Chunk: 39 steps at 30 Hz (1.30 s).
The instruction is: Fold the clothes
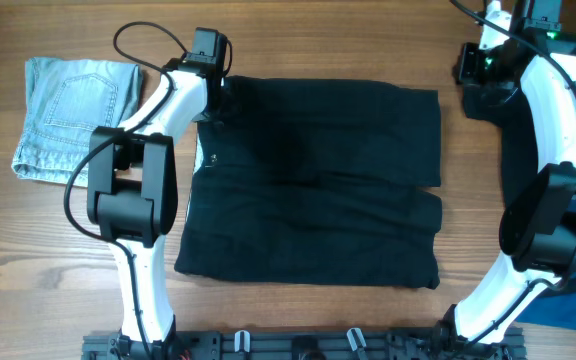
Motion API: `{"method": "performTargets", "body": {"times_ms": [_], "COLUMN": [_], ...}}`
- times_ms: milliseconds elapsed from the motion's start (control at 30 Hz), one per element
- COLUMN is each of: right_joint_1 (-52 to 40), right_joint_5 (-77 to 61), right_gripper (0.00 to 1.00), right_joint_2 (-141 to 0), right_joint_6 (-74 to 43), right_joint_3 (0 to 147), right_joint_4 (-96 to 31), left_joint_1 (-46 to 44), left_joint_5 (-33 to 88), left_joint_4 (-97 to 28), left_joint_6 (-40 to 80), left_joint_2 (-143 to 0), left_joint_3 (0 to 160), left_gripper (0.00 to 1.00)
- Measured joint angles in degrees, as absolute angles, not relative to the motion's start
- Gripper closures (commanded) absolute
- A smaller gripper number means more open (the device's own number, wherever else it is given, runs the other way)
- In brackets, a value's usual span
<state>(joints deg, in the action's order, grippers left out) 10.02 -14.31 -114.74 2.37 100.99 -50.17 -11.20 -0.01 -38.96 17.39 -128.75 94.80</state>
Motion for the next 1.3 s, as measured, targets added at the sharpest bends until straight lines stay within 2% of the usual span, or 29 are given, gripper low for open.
{"method": "performTargets", "body": {"times_ms": [167,300,433,633,900,1100,1233,1300], "right_joint_1": [8.27,6.85,4.82,0.23,-0.3,-0.32,-0.45,-0.45], "right_joint_5": [-21.04,-22.09,-21.67,-18.81,-11.9,-10.37,-8.51,-7.88], "right_gripper": [0.94,0.96,0.96,0.96,0.95,0.88,0.87,0.86], "right_joint_2": [-114.74,-114.74,-114.74,-115.59,-124.2,-127.07,-129.03,-129.93], "right_joint_6": [4.64,4.16,3.05,0.69,-2.39,-3.38,-3.88,-3.88], "right_joint_3": [100.99,100.97,99.31,93.8,91.48,91.79,92.23,92.4], "right_joint_4": [-54.15,-58.65,-57.14,-50.63,-47.35,-38.0,-27.66,-23.57], "left_joint_1": [-10.74,-10.96,-11.6,-11.68,-11.68,-11.68,-11.64,-11.64], "left_joint_5": [-0.75,-0.12,0.56,0.97,0.67,0.4,0.3,0.27], "left_joint_4": [-40.95,-41.08,-43.18,-45.84,-45.78,-37.69,-23.4,-18.81], "left_joint_6": [16.38,16.16,16.14,16.14,16.14,16.12,15.97,15.9], "left_joint_2": [-127.04,-119.68,-112.66,-119.44,-127.24,-128.81,-132.14,-133.69], "left_joint_3": [94.54,94.56,95.74,94.67,94.45,95.11,95.98,96.53], "left_gripper": [0.87,0.89,0.9,0.89,0.88,0.89,0.91,0.96]}}
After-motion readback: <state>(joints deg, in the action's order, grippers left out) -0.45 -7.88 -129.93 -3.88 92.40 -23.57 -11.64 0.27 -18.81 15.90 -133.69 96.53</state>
